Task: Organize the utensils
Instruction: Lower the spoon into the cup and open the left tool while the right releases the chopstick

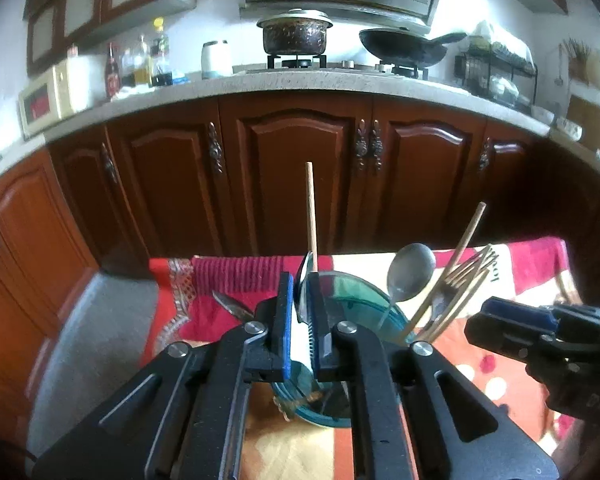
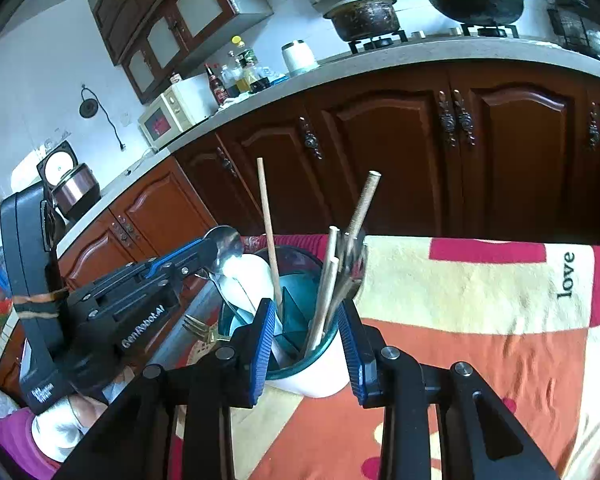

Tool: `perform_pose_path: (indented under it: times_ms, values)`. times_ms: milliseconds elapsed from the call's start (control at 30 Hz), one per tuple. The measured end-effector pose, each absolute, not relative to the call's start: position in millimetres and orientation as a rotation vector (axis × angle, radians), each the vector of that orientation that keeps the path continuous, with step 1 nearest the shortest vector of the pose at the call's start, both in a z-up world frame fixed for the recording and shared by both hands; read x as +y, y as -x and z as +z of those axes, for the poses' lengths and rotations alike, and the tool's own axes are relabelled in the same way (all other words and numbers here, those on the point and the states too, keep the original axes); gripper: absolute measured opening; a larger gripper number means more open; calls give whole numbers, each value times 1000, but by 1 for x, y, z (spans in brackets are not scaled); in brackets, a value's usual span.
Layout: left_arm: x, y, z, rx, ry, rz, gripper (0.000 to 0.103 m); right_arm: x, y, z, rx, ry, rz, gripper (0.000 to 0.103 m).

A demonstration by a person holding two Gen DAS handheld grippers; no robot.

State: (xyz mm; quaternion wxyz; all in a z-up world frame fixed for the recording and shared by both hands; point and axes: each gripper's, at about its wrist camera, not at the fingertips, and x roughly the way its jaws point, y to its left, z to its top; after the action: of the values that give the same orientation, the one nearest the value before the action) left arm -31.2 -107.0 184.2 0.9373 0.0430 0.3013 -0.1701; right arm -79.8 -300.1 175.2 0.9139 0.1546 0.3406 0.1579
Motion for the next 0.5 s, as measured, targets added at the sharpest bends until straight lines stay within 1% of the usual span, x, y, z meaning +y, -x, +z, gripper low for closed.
perform_pose_path:
  times_ms: [33, 67, 100, 133, 167, 500]
  values:
    - [-105, 32, 185, 624, -71, -354, 13, -302, 82, 176, 699, -325, 322, 31]
    - [-102, 34, 187, 632, -51, -362, 22, -304, 85, 176, 698, -332, 319, 31]
    - [-98, 35, 188, 637, -29, -371, 27, -306, 87, 176, 698, -337, 316, 31]
    - [-95, 37, 190, 638, -11, -377, 36, -307, 89, 176, 698, -341, 314, 31]
    - [-92, 40, 192, 639, 7, -381, 39, -308, 91, 176, 698, -344, 313, 31]
    - [-73, 68, 204, 650, 62, -391, 42, -301, 109, 180, 689, -344, 309, 33]
